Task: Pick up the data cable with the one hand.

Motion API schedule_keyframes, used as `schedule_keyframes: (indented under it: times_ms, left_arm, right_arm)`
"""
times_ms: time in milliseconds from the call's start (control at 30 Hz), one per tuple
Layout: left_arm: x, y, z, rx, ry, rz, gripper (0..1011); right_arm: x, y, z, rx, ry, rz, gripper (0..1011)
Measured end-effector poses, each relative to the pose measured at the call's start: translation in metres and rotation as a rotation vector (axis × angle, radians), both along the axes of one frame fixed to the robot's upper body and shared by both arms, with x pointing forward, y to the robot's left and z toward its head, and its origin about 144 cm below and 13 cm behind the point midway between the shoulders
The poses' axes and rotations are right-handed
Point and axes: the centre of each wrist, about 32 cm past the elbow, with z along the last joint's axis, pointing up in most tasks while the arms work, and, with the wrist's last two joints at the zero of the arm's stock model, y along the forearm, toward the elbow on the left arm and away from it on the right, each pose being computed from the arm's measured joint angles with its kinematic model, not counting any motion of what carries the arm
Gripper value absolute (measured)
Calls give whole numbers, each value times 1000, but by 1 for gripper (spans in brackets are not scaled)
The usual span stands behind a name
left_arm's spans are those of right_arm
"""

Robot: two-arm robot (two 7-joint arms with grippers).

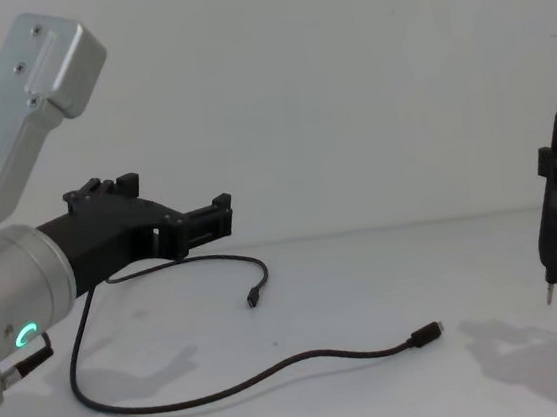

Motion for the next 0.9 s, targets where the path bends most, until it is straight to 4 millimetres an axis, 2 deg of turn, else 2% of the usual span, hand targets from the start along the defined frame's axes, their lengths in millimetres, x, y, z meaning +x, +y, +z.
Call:
schedule_keyframes:
  times_ms: [900]
  left_arm:
    - [0, 0, 0, 1, 1, 0, 1002]
  right_arm:
    - [0, 0, 0, 0, 0, 0, 263]
